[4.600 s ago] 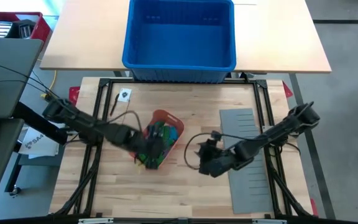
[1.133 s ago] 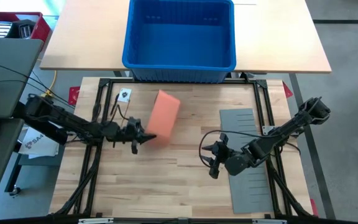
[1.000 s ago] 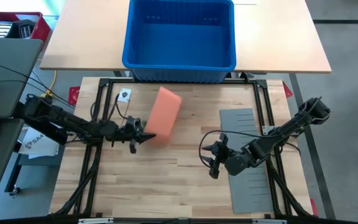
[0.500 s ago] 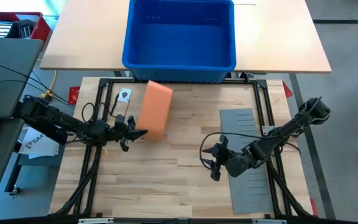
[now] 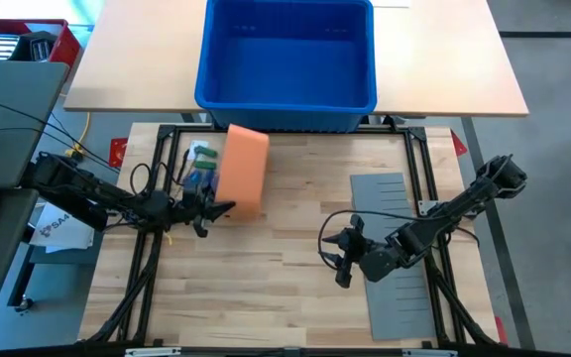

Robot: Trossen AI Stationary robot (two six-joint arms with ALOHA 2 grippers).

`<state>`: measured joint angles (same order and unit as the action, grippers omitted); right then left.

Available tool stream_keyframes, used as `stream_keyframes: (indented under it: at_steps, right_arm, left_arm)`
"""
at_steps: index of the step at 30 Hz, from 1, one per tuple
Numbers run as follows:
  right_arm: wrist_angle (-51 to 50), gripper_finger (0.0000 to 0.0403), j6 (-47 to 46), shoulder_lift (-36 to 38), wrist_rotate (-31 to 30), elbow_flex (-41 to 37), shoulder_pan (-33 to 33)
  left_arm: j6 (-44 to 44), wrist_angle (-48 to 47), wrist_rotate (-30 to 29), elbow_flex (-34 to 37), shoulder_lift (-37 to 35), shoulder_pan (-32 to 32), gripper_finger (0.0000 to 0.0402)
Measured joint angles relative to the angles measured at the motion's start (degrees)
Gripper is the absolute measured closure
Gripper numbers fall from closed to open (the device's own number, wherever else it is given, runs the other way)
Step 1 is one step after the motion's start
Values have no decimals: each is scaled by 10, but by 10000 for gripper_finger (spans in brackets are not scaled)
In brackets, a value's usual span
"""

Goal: Sort blocks
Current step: Remove the blocks from the orange bin

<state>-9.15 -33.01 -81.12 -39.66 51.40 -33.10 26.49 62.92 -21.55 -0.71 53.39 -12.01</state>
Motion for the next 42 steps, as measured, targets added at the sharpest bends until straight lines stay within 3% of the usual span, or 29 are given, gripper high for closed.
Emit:
stream_keyframes:
  at_steps: [19, 24, 33, 42]
  right_arm:
    - [0, 238, 4, 0, 0, 0, 0]
    - [0, 238, 4, 0, 0, 0, 0]
    - [0, 238, 5, 0, 3, 0, 0]
    - [0, 238, 5, 0, 4, 0, 0]
  left_arm:
    - [22, 54, -52, 0, 1, -3, 401]
    - [-25, 104, -76, 0, 0, -17, 401]
    - [-28, 108, -105, 0, -2, -18, 401]
    - [-41, 135, -94, 0, -15, -19, 401]
